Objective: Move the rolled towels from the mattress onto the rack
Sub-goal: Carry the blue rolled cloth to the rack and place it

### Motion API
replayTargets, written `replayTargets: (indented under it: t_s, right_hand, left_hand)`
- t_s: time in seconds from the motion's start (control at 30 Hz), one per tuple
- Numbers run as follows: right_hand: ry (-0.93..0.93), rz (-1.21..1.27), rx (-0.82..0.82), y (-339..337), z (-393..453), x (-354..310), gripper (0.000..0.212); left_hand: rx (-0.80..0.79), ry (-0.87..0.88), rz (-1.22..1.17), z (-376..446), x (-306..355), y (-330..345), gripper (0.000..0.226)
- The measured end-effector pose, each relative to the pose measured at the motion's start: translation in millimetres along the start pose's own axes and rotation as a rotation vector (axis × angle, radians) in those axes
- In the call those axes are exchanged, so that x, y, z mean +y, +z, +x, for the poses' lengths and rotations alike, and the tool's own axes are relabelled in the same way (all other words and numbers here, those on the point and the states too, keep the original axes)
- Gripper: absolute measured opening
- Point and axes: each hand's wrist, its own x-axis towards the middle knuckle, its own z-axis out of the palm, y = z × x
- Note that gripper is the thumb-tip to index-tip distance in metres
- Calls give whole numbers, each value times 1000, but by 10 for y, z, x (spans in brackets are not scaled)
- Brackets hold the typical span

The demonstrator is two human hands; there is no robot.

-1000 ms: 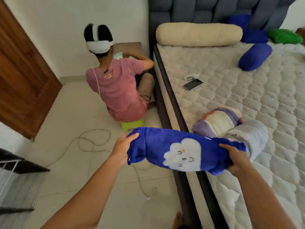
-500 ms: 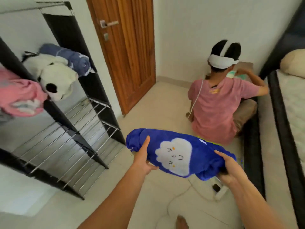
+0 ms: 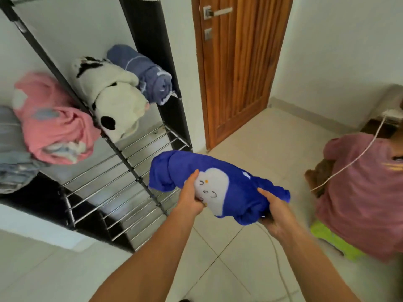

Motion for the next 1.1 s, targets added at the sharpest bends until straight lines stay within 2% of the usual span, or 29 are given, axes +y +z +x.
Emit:
replayTargets:
  t_s: [0.23,0.37,0.5,0.53,0.6,0.63,0.67,0.77,0.9,1.1]
  right_hand:
    - [82,-127,-20,871,917,85,46]
    - [141,-131,-49,1392,1429,259,37]
    - [162,-73,-82,1848,1913,411,38]
    - [164,-42,-86,1963,2029,438,39]
    - [185,47,-103,2190,2249,503,39]
    - [197,100,-115,2301,2364,536,37]
    - [211,152,-129,2405,2467,572,34]
    - [245,208,-164,2684,2685,710,40]
    - [226,229,-182,2814,2809,827,46]
    - [228,-66,-232,2638,2756,764,43]
  left_hand:
    - [30,71,17,1149,915,18,50]
    - [-11,94,36,1755,1351,-41,49]
    - [-24,188,43,2224,1745,27,28]
    - [-20,201,42,2328,1844,52,29]
    - [9,242,87,2544,2010,40,59]
    - [21,270,132,2653,2071,28,74]
    - [25,312,193,2748,2116,28,81]
    - [53,377,469,2884,2187,22,82]
    - [194,344,903,2952,2195,-38,79]
    - [256,371,1097,2844,2141,-39,79]
